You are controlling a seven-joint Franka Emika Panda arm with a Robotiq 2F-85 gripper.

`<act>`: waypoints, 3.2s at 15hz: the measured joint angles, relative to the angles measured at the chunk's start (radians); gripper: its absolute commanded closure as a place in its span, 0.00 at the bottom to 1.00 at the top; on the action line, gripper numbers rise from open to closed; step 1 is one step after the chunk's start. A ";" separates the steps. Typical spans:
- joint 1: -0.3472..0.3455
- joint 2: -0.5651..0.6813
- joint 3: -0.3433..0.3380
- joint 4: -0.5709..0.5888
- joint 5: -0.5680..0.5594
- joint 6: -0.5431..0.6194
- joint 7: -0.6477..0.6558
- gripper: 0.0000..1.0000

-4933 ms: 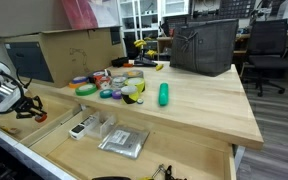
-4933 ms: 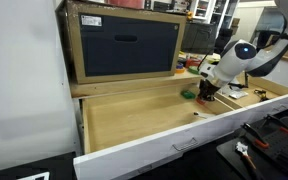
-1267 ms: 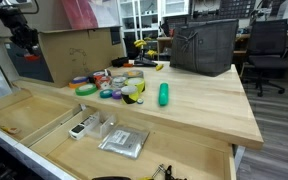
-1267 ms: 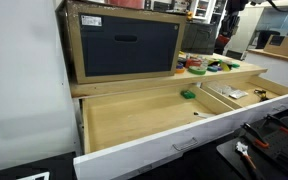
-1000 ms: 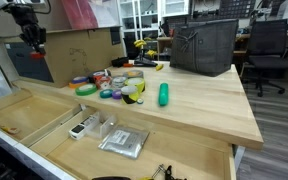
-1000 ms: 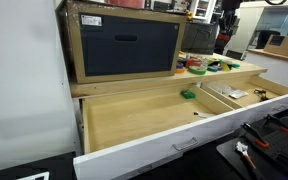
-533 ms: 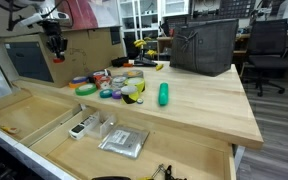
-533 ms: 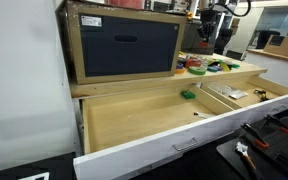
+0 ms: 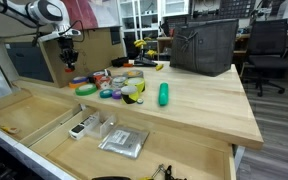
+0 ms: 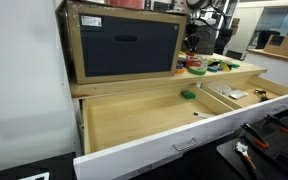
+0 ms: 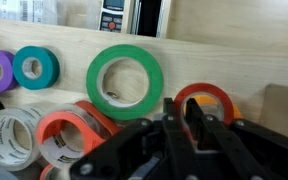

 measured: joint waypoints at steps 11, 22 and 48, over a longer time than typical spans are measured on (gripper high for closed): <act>0.031 0.101 -0.024 0.131 -0.076 -0.157 -0.007 0.96; -0.081 -0.100 -0.081 -0.226 -0.225 0.410 -0.127 0.96; -0.234 0.194 -0.082 0.165 0.060 -0.041 -0.310 0.96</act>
